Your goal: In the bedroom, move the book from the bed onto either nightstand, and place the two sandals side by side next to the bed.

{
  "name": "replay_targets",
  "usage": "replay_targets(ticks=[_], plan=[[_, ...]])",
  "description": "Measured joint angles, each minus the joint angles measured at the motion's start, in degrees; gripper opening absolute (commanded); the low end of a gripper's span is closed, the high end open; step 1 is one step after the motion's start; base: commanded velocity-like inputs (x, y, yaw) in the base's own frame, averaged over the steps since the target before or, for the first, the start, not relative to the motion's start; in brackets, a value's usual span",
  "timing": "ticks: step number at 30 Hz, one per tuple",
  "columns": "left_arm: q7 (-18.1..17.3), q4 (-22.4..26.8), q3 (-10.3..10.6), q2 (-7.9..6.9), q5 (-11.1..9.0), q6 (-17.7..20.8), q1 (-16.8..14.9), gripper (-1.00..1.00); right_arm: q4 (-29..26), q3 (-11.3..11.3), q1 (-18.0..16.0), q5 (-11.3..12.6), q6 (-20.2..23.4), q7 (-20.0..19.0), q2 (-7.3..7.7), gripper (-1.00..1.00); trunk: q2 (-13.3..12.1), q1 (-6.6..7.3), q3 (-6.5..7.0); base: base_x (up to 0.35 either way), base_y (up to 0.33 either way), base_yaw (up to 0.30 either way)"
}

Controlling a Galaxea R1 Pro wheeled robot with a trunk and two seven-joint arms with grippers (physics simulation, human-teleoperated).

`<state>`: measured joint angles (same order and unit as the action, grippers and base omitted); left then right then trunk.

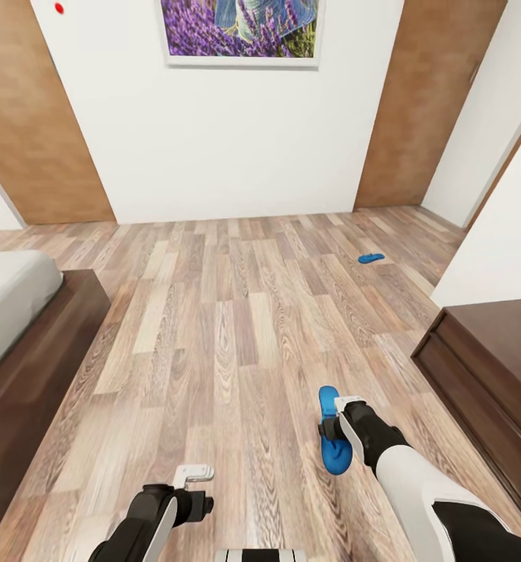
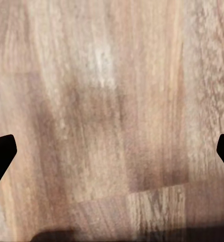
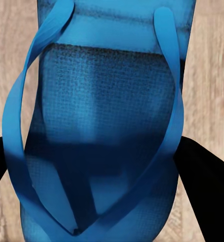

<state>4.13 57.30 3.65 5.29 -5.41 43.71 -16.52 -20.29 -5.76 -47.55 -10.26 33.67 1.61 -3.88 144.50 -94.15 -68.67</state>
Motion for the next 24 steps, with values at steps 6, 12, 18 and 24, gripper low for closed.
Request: replay_targets(ticks=[6, 12, 18, 24], plan=[[0.01, 0.22, 0.05, -0.01, 0.00, 0.00, 0.01, 1.00, -0.04, -0.01, 0.01, -0.01, 0.00, 0.00, 0.02, -1.00, 0.00, 0.00, 0.54, 0.000, 0.000, 0.000], [0.01, 0.22, 0.06, 0.00, 0.01, -0.01, 0.01, 1.00, -0.09, 0.00, 0.02, -0.03, 0.00, 0.00, 0.06, -1.00, 0.00, 0.00, 1.08, 0.000, 0.000, 0.000], [0.01, 0.21, 0.08, 0.00, 0.02, -0.04, 0.01, 1.00, -0.10, -0.01, 0.02, 0.00, 0.00, 0.00, 0.05, -1.00, 0.00, 0.00, 1.62, 0.000, 0.000, 0.000], [0.01, 0.18, 0.11, 0.00, 0.03, -0.02, 0.01, 1.00, -0.10, 0.00, 0.02, -0.01, 0.00, 0.00, 0.04, -1.00, 0.00, 0.00, 2.16, 0.000, 0.000, 0.000]])
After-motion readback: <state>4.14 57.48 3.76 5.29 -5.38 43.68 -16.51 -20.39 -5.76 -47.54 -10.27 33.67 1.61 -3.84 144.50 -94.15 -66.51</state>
